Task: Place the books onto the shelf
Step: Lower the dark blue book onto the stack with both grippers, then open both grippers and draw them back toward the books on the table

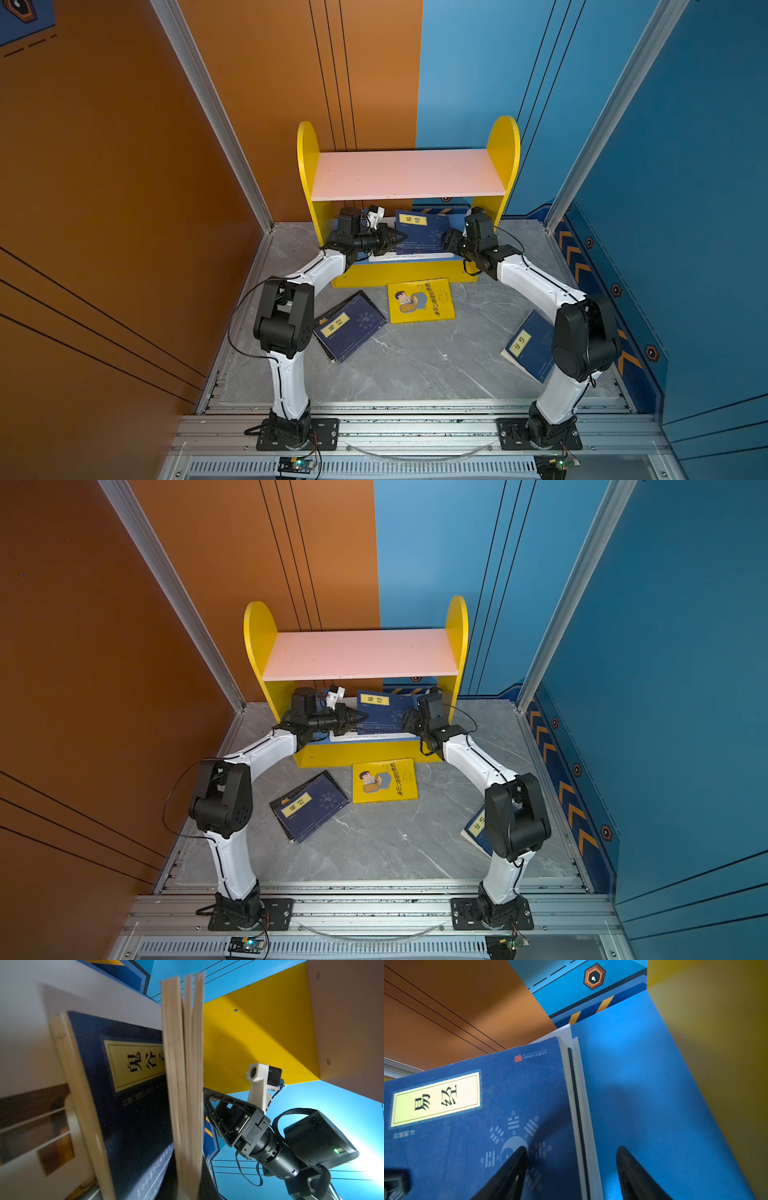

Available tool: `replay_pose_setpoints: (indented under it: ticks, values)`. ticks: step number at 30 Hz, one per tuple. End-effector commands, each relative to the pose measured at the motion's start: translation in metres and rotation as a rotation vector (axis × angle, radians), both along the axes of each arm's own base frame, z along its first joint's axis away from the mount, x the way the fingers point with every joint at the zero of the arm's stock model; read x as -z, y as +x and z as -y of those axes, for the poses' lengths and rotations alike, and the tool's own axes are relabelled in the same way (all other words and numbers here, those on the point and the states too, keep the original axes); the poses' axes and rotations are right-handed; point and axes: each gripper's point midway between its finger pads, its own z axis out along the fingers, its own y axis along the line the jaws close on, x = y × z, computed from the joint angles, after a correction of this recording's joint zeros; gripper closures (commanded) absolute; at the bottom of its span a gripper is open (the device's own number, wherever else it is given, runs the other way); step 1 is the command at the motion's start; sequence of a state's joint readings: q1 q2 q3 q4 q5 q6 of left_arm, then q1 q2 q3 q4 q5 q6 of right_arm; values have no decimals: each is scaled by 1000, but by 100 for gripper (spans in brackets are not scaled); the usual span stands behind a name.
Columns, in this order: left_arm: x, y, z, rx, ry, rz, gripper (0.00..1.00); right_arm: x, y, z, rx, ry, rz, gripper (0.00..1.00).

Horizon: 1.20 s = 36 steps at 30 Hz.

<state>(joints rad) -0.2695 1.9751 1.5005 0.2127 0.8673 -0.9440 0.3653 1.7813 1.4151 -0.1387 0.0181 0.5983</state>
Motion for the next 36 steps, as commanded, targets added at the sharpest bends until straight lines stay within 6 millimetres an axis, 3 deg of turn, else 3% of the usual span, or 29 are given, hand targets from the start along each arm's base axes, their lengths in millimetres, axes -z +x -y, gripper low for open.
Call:
replay_pose_setpoints:
  ticks: [1,9,24,36]
  values:
    - [-12,7,2,-11,-6,42,84,16,2,9,30,-59,-28,32]
    - [-3,10,-9,-71,14,11,60,29,1,15,54,-87,-47,34]
    - [-12,0,-29,-164,35,20,48,21,5,9,31,-68,-33,33]
    - [-27,-37,-52,-218,111,70,40,-8,0,-2,-32,-62,18,29]
